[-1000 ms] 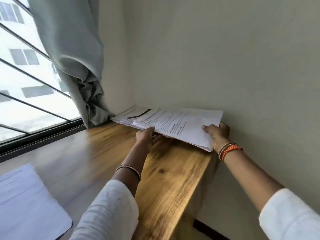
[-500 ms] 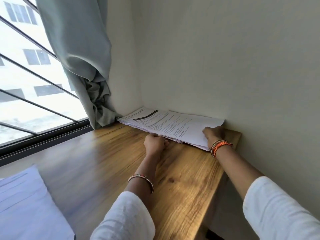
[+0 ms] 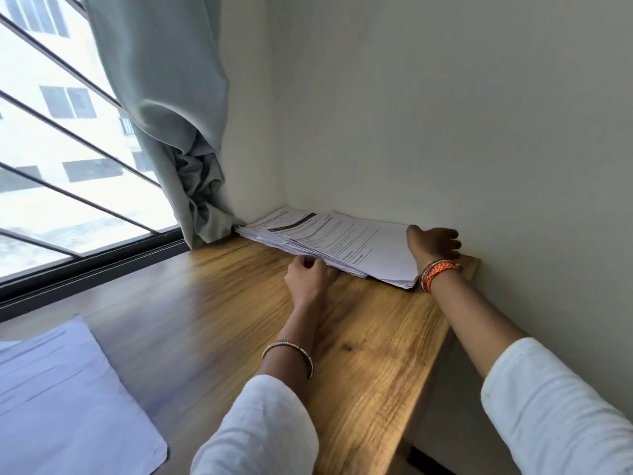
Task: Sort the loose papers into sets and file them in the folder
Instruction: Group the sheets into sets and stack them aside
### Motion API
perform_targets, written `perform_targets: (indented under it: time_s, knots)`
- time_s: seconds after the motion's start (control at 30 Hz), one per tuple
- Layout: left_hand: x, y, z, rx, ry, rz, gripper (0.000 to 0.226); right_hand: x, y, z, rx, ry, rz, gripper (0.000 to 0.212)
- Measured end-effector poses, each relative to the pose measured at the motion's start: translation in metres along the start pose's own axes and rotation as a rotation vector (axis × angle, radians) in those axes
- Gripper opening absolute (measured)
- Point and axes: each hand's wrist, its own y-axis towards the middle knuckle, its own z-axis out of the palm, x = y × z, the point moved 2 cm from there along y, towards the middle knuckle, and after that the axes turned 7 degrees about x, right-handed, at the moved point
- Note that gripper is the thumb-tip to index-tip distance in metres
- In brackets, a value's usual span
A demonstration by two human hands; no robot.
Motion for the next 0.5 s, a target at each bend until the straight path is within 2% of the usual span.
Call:
perform_targets:
  time_s: [0.07, 0.13, 0.23, 0.3, 0.37, 0.43, 0.5]
  knots:
    - [-0.003, -0.001, -0.010, 0.050, -0.016, -0.081, 0.011, 0.018, -0.021, -0.003, -0.016, -0.141, -0.172, 0.065]
    - [-0.015, -0.002, -0.033, 0.037, -0.081, -0.108, 0.009, 0.041, -0.050, 0.009, 0.038, -0.162, -0.373, 0.055]
    - [-0.047, -0.014, -0.095, -0.020, -0.042, 0.008, 0.013, 0.073, -0.112, 0.047, 0.230, -0.105, -0.600, 0.041]
    - [-0.060, -0.039, -0.156, -0.018, 0.053, 0.062, 0.005, 0.088, -0.160, 0.077, 0.344, -0.055, -0.716, 0.025]
    - [-0.060, -0.072, -0.227, -0.013, 0.120, -0.028, 0.012, 0.095, -0.212, 0.109, 0.477, -0.068, -0.790, 0.013]
    - [-0.052, -0.107, -0.298, 0.003, 0.202, -0.147, 0.008, 0.094, -0.264, 0.141, 0.669, -0.140, -0.842, 0.013]
    - [-0.048, -0.145, -0.364, -0.047, 0.345, -0.230, 0.012, 0.086, -0.317, 0.171, 0.865, -0.276, -0.923, 0.016]
